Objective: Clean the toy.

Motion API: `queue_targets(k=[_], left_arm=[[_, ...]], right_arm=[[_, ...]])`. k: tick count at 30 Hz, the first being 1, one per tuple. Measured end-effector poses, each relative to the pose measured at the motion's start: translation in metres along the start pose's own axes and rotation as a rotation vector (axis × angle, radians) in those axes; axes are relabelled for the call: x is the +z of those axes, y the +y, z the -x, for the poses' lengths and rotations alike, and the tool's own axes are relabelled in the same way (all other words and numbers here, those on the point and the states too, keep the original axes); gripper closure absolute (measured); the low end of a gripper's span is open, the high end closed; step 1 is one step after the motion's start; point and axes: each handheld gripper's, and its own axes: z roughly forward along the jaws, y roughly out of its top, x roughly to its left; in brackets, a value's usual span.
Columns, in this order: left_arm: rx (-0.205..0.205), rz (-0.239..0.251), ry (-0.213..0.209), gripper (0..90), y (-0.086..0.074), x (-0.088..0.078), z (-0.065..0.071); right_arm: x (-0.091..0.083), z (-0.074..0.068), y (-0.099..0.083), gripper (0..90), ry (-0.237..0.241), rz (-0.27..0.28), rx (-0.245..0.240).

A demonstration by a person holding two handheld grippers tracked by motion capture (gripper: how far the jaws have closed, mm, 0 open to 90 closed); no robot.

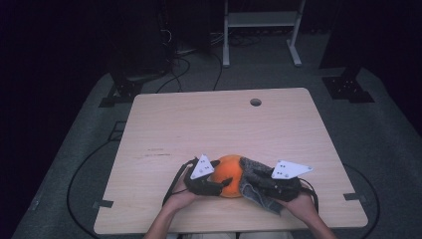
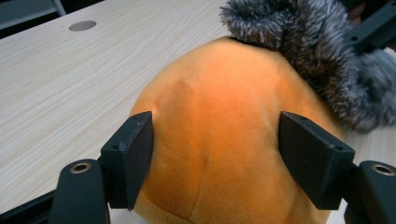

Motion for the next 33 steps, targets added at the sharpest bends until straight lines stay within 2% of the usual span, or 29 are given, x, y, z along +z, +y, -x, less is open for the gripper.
queue_targets(k=[3,7,9,11,15,20,29,32,33], left_arm=[[0.017,-0.008,-0.003,28.7,0.001,0.0,0.002],[0.031,-0.012,-0.01,29.5,0.001,0.0,0.004],[0.03,-0.012,-0.015,29.4,0.001,0.001,0.004],[0.029,-0.011,-0.016,29.4,0.001,0.001,0.004],[0.028,-0.007,-0.019,29.1,0.001,0.0,0.002],[0.018,-0.001,-0.027,28.5,0.0,-0.001,-0.001],[0.003,0.001,-0.029,27.1,-0.004,-0.002,-0.005],[0.0,0.0,-0.025,27.1,-0.004,-0.001,-0.005],[0.003,-0.001,-0.023,27.0,-0.003,-0.001,-0.005]], right_arm=[[0.004,-0.002,0.002,59.6,-0.009,0.016,-0.024],[0.008,-0.004,0.003,57.6,-0.011,0.024,-0.03],[0.009,-0.006,0.002,60.5,-0.025,0.021,-0.054],[0.009,-0.006,0.002,70.3,-0.046,0.008,-0.059],[0.008,0.001,0.001,77.0,-0.036,-0.016,-0.014],[0.003,0.007,-0.002,78.5,-0.049,-0.035,0.002],[-0.009,0.028,-0.017,79.2,-0.112,-0.092,0.093],[-0.013,0.028,-0.016,79.3,-0.092,-0.07,0.107],[-0.013,0.025,-0.013,79.3,-0.071,-0.048,0.106]])
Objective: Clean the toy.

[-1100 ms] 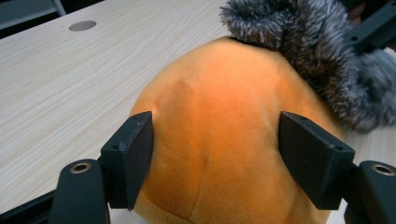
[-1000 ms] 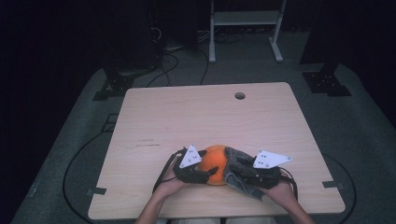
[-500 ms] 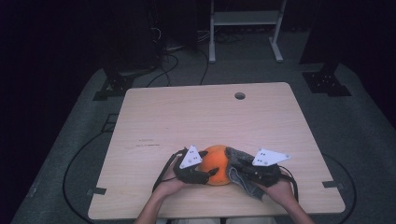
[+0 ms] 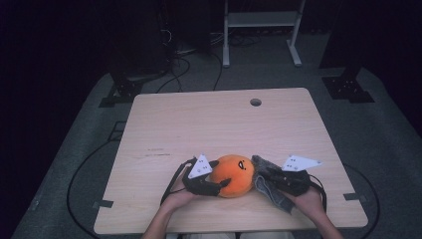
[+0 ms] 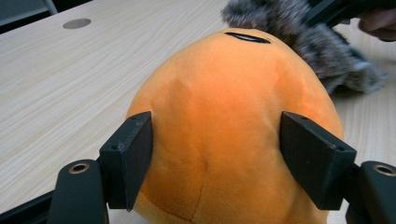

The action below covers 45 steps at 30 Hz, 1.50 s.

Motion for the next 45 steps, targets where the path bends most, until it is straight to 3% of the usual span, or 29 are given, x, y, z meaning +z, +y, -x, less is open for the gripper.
queue_targets(k=[4,6,8,10,12,15,17,19,22,24,26,28,31,34,39,43,45], left_arm=[[-0.003,-0.001,0.001,27.0,0.0,0.0,0.0],[-0.002,-0.002,-0.001,27.1,-0.001,0.0,0.0],[-0.002,-0.001,-0.003,27.1,-0.001,0.0,0.0],[-0.002,-0.001,-0.003,27.1,-0.001,0.0,0.0],[-0.002,-0.001,-0.006,27.1,-0.001,0.0,0.0],[0.006,-0.005,-0.008,27.3,-0.001,0.0,0.001],[0.01,-0.004,-0.011,27.5,-0.001,0.001,0.002],[0.013,-0.007,-0.013,27.9,-0.001,0.0,0.003],[0.017,-0.006,-0.018,28.2,-0.002,-0.001,0.003],[0.02,-0.009,-0.016,28.2,-0.002,-0.001,0.003],[0.02,-0.008,-0.017,28.2,-0.002,-0.002,0.004],[0.027,-0.008,-0.021,28.2,-0.002,-0.001,0.004],[0.038,-0.012,-0.026,28.7,-0.001,0.0,0.005],[0.043,-0.012,-0.036,28.9,-0.003,-0.003,0.006],[0.061,-0.019,-0.039,28.9,-0.001,-0.002,0.009],[0.071,-0.024,-0.052,29.0,0.0,-0.004,0.01],[0.054,-0.013,-0.076,26.0,0.003,-0.008,0.008]], right_arm=[[0.003,-0.016,0.011,79.2,0.067,0.049,-0.042],[0.009,-0.02,0.012,79.3,0.059,0.034,-0.066],[0.011,-0.014,0.008,79.3,0.055,0.029,-0.048],[0.01,-0.005,0.003,79.5,0.006,-0.001,-0.032],[0.008,0.005,-0.002,79.6,-0.009,-0.026,0.015],[0.005,0.008,-0.002,79.5,0.009,-0.001,0.039],[0.003,0.003,0.005,79.5,0.044,0.045,0.033],[0.006,-0.002,0.011,79.5,0.062,0.056,0.011],[0.011,-0.003,0.008,79.5,0.056,0.035,0.002],[0.01,0.002,0.003,79.6,0.017,0.0,0.001],[0.009,0.009,-0.003,79.6,-0.005,-0.034,0.035],[0.004,0.012,-0.002,79.5,0.015,0.005,0.053],[0.003,0.003,0.009,79.5,0.071,0.066,0.04],[0.01,-0.003,0.01,79.4,0.084,0.042,0.001],[0.007,0.011,-0.001,79.5,0.041,-0.016,0.057],[0.001,0.008,0.006,79.4,0.097,0.056,0.062],[0.006,0.001,0.008,79.4,0.107,0.027,0.018]])
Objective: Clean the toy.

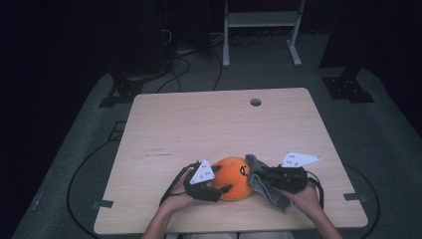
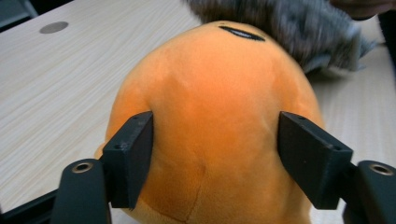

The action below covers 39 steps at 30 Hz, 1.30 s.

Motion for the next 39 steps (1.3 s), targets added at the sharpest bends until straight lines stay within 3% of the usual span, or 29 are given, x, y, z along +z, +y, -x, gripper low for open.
queue_targets(k=[4,8,14,16,18,20,21,24,27,30,35,39], left_arm=[[-0.073,0.063,0.019,18.6,0.006,-0.002,-0.005],[-0.029,0.036,0.031,24.1,0.003,0.004,0.001],[0.016,0.008,0.032,28.9,0.004,0.004,0.007],[0.029,0.01,0.028,29.4,0.004,0.006,0.009],[0.044,0.007,0.021,29.9,0.005,0.007,0.011],[0.063,0.001,0.018,30.0,0.006,0.007,0.013],[0.066,-0.001,0.018,30.2,0.005,0.007,0.013],[0.066,0.004,0.014,30.3,0.004,0.007,0.014],[0.069,0.001,0.01,30.3,0.004,0.006,0.013],[0.067,0.001,0.011,30.3,0.003,0.005,0.012],[0.058,0.004,0.012,30.3,0.002,0.006,0.01],[0.048,0.007,0.012,30.2,0.001,0.006,0.009]], right_arm=[[0.0,-0.006,-0.004,79.5,0.008,-0.013,-0.028],[-0.001,-0.001,-0.009,79.4,0.015,-0.021,-0.015],[-0.006,0.013,-0.014,79.5,-0.06,-0.081,0.028],[-0.011,0.011,-0.007,79.5,-0.028,-0.023,0.041],[-0.011,0.002,0.002,79.5,0.02,0.031,0.024],[-0.006,-0.008,0.01,79.4,0.05,0.042,-0.015],[-0.001,-0.012,0.011,79.4,0.037,0.019,-0.04],[0.004,-0.004,0.005,79.5,0.034,0.008,-0.01],[-0.001,0.01,-0.005,79.5,-0.031,-0.034,0.038],[-0.007,0.019,-0.015,79.6,-0.056,-0.069,0.073],[-0.013,0.008,-0.002,79.5,0.0,0.014,0.041],[-0.004,0.0,0.0,79.5,0.009,-0.012,-0.002]])
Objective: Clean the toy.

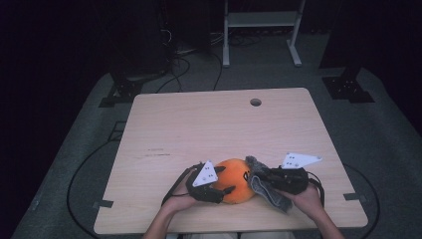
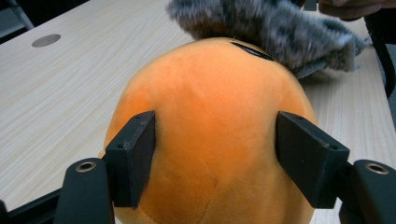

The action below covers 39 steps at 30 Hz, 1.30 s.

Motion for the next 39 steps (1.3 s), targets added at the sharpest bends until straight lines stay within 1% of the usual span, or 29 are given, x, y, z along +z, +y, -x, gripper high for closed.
queue_targets(k=[2,4,6,7,9,10,11,13,14,15,16,17,18,19,20,21,22,23,24,26,27,29,30,31,32,33,35,36,39], left_arm=[[-0.003,0.003,0.001,30.2,-0.001,0.0,0.0],[-0.003,0.003,0.0,30.1,-0.001,0.0,0.0],[-0.005,0.001,0.001,30.2,-0.001,0.0,-0.001],[-0.005,0.001,0.002,30.2,-0.001,0.0,-0.001],[-0.006,0.001,0.001,30.2,-0.001,0.0,-0.001],[-0.006,0.001,0.001,30.1,0.0,0.0,0.0],[-0.008,0.003,-0.002,29.9,0.0,0.0,0.0],[-0.012,0.01,-0.022,26.4,0.003,-0.003,-0.002],[-0.032,0.026,-0.033,22.2,0.006,-0.006,-0.004],[-0.071,0.053,-0.047,19.2,0.009,-0.011,-0.007],[-0.09,0.069,-0.048,17.4,0.011,-0.013,-0.009],[-0.106,0.081,-0.028,15.6,0.012,-0.015,-0.012],[-0.121,0.074,0.0,13.8,0.013,-0.015,-0.013],[-0.134,0.044,0.023,11.9,0.012,-0.012,-0.015],[-0.15,0.01,0.024,10.0,0.011,-0.009,-0.016],[-0.17,-0.011,0.015,8.5,0.01,-0.005,-0.016],[-0.176,-0.015,0.005,8.3,0.009,-0.003,-0.015],[-0.163,-0.012,-0.016,10.0,0.008,-0.001,-0.013],[-0.144,-0.006,-0.017,17.7,0.008,0.0,-0.011],[-0.096,-0.013,0.005,25.9,0.008,0.0,-0.006],[-0.061,-0.006,0.007,29.4,0.009,0.0,-0.004],[-0.006,-0.004,0.013,32.2,0.011,0.0,0.001],[0.015,-0.007,0.02,32.6,0.012,0.0,0.003],[0.033,-0.011,0.027,33.0,0.013,0.0,0.005],[0.044,-0.014,0.032,33.8,0.012,0.0,0.006],[0.041,-0.01,0.033,34.5,0.011,-0.001,0.006],[0.042,-0.005,0.029,34.8,0.01,-0.001,0.006],[0.044,-0.003,0.027,34.7,0.01,-0.001,0.006],[0.053,0.006,0.027,34.7,0.01,-0.001,0.007]], right_arm=[[0.001,0.005,-0.005,79.5,-0.009,-0.008,0.019],[0.001,0.011,-0.01,79.5,-0.042,-0.041,0.032],[-0.001,0.015,-0.013,79.5,-0.06,-0.06,0.056],[-0.004,0.015,-0.012,79.5,-0.062,-0.044,0.056],[-0.008,0.012,-0.006,79.5,-0.035,0.009,0.055],[-0.008,0.008,-0.001,79.5,-0.005,0.045,0.05],[-0.005,0.004,0.003,79.5,0.011,0.047,0.033],[0.002,-0.003,0.004,79.5,0.013,0.015,-0.012],[0.006,-0.006,0.003,79.6,0.01,0.006,-0.028],[0.006,-0.007,0.002,79.6,0.007,0.002,-0.041],[0.005,-0.008,0.0,79.6,0.008,-0.004,-0.048],[0.004,-0.008,-0.001,79.7,0.012,-0.007,-0.05],[0.002,-0.008,-0.002,79.7,0.018,-0.009,-0.05],[0.001,-0.008,-0.005,79.8,0.024,-0.009,-0.056],[-0.001,-0.008,-0.007,79.8,0.028,-0.014,-0.072],[-0.002,-0.009,-0.008,79.7,0.029,-0.019,-0.081],[-0.003,-0.009,-0.008,79.7,0.033,-0.023,-0.084],[-0.004,-0.009,-0.009,79.7,0.034,-0.025,-0.085],[-0.005,-0.008,-0.009,79.7,0.031,-0.032,-0.084],[-0.008,-0.008,-0.005,79.8,0.025,-0.028,-0.068],[-0.01,-0.009,-0.001,79.8,0.029,-0.006,-0.064],[-0.012,-0.014,0.007,79.8,0.051,0.045,-0.067],[-0.01,-0.017,0.011,79.8,0.049,0.051,-0.075],[-0.007,-0.02,0.013,79.8,0.042,0.042,-0.093],[-0.004,-0.021,0.012,79.8,0.031,0.027,-0.106],[-0.001,-0.018,0.009,79.8,0.035,0.025,-0.1],[-0.002,-0.01,0.004,79.9,0.029,0.02,-0.065],[-0.004,-0.003,0.0,79.9,0.003,0.004,-0.043],[-0.009,0.009,-0.011,79.9,-0.03,-0.038,0.01]])
